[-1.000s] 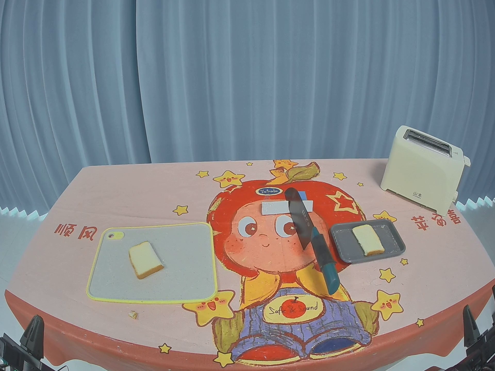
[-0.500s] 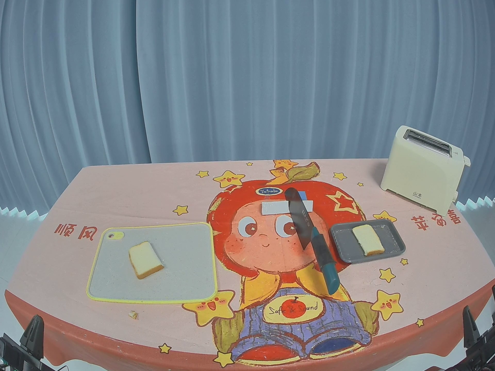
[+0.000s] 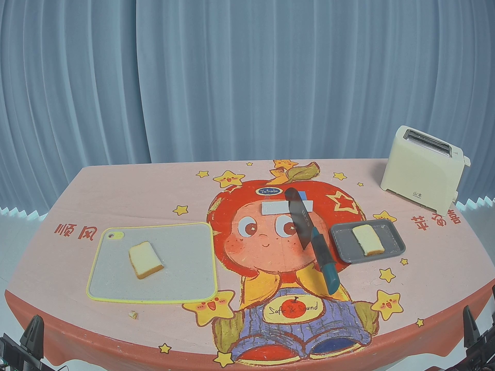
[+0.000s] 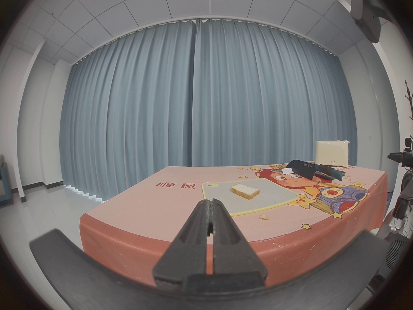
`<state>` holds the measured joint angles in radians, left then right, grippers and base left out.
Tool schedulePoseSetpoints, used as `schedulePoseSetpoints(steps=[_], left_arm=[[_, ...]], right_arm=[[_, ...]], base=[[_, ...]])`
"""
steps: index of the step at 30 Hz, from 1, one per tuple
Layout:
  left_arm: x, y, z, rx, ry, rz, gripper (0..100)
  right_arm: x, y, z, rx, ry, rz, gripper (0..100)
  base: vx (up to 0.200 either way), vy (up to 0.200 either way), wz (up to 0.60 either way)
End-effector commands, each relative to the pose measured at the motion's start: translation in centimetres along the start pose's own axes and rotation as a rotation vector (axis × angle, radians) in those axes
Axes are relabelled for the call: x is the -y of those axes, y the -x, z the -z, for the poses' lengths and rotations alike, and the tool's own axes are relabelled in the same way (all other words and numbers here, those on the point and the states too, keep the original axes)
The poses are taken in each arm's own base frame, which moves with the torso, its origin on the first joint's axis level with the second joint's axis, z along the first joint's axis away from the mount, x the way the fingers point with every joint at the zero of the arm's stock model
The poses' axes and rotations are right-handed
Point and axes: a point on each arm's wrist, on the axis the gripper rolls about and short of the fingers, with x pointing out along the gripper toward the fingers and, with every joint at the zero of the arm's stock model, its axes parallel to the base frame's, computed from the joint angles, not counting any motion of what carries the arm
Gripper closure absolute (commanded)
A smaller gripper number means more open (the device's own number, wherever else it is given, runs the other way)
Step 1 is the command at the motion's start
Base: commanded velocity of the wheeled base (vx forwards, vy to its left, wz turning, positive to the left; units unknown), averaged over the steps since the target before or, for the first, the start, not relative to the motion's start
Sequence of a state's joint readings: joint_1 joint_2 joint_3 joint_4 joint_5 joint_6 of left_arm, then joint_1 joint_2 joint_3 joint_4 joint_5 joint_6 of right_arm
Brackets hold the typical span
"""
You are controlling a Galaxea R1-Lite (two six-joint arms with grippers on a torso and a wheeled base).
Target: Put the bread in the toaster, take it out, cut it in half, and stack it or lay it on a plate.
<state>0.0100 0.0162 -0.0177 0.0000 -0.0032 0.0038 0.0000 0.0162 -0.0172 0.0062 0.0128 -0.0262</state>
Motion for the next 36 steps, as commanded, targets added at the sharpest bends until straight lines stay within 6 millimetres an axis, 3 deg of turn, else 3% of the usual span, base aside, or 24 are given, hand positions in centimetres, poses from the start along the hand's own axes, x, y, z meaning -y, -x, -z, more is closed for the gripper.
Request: schedulePoseSetpoints(steps=[1, 36], left_arm=[[0.0, -0.01, 0.53, -0.001, 0.001, 0.001, 100], [0.02, -0.01, 0.53, -0.001, -0.002, 0.01, 100]], right_arm=[[-0.01, 0.01, 0.47, 0.0, -0.008, 0.002, 0], [-0.02, 0.01, 0.47, 0.001, -0.003, -0.003, 0]], base=[[0.0, 0.0, 0.0], [0.0, 0.0, 0.0]])
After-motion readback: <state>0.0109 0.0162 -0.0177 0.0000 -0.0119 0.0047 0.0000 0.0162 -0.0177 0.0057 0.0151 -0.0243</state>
